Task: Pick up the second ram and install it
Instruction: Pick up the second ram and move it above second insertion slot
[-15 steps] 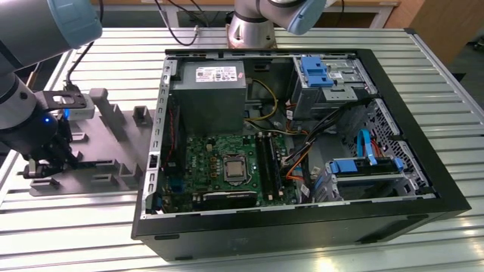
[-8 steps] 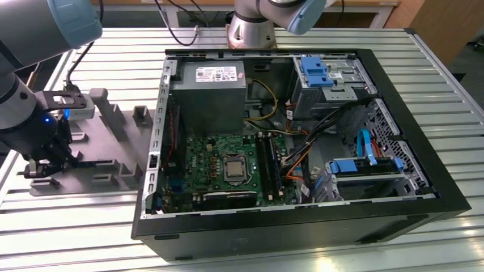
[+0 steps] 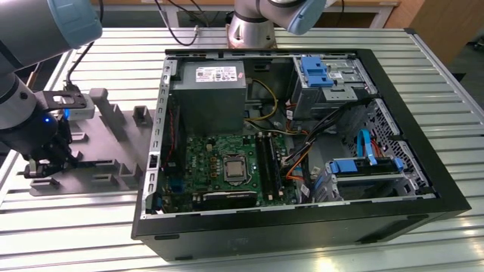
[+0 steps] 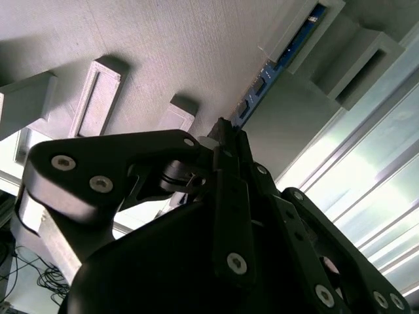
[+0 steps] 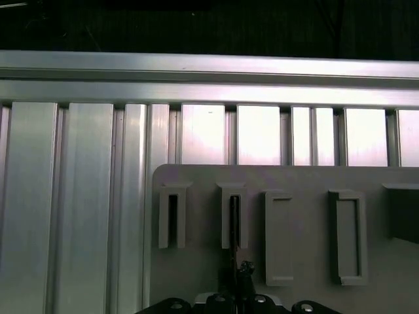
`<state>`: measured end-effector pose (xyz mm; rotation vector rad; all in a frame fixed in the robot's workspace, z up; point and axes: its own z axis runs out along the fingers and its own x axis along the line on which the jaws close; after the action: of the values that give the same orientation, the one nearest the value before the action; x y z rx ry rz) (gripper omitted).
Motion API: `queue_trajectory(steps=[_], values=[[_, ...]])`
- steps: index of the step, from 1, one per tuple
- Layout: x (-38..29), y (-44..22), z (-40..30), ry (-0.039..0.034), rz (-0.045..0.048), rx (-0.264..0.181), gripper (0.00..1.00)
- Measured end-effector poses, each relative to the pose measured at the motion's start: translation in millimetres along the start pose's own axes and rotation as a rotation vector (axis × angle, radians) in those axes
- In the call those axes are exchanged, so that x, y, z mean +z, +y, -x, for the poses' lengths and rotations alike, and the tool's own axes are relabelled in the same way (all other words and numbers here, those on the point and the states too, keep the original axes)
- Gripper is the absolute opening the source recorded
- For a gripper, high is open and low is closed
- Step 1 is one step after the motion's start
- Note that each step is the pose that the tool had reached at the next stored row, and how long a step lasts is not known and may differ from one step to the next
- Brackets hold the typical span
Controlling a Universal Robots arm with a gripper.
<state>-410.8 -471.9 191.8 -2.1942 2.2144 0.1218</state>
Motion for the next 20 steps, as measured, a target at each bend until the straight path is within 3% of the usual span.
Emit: queue_trajectory(steps=[16, 20], values=[[-18.7, 0.7, 1.3, -0.0001, -0.0001, 0.000, 0.14], [-20.4, 0.8, 1.5, -0.0002, -0.0002, 0.000, 0.14]])
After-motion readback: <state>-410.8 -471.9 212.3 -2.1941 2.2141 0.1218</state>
